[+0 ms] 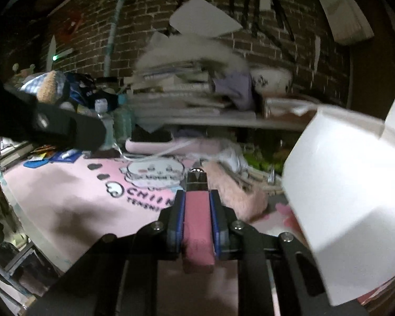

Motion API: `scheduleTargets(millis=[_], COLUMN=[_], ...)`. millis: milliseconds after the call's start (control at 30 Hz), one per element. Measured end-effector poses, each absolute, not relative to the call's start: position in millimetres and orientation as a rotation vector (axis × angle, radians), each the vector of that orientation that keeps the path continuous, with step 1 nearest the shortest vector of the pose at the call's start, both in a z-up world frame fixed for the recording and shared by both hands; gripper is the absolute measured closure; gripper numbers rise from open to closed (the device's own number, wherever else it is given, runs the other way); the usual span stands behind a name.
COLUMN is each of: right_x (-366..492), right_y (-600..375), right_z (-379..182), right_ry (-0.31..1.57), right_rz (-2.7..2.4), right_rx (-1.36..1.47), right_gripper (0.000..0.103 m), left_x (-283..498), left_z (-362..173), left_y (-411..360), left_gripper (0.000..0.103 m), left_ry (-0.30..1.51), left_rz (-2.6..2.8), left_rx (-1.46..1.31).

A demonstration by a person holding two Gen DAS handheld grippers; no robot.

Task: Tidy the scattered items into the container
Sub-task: 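Carry the pink case into the white box and open the right gripper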

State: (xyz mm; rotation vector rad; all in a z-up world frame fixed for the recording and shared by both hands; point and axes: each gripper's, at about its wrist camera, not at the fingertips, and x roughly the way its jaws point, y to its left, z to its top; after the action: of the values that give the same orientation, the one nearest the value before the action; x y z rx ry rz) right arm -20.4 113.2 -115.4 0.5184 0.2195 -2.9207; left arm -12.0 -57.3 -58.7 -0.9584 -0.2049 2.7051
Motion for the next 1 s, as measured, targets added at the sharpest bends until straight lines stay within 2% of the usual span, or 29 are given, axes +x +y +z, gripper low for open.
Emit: scheduleTargets(millis=[200,667,1000], right_x=[-18.4,-20.8,-28.8], right_y=[107.4,75.8,117.6], right_z=[-99.7,-100.5,-56.8], right_ry=[0.169,0.135,0.193], right_rz=[-2.872,-2.737,-2.776], right_rx=[0.522,0.553,0.577], right_gripper=[0.088,0.088,0.088], left_x=[-4.5,12.1,0.0], left_z=[-52.9,-40.4,-29.5], left_y=[-68.6,-84.4,-60.9], left_gripper=[0.0,0.0,0.0], left_ry=[-0.227,-0.2,-0.192], left_rz=[2.728,2.809,2.745], left_rx=[-0.933,-0.928,-0.869])
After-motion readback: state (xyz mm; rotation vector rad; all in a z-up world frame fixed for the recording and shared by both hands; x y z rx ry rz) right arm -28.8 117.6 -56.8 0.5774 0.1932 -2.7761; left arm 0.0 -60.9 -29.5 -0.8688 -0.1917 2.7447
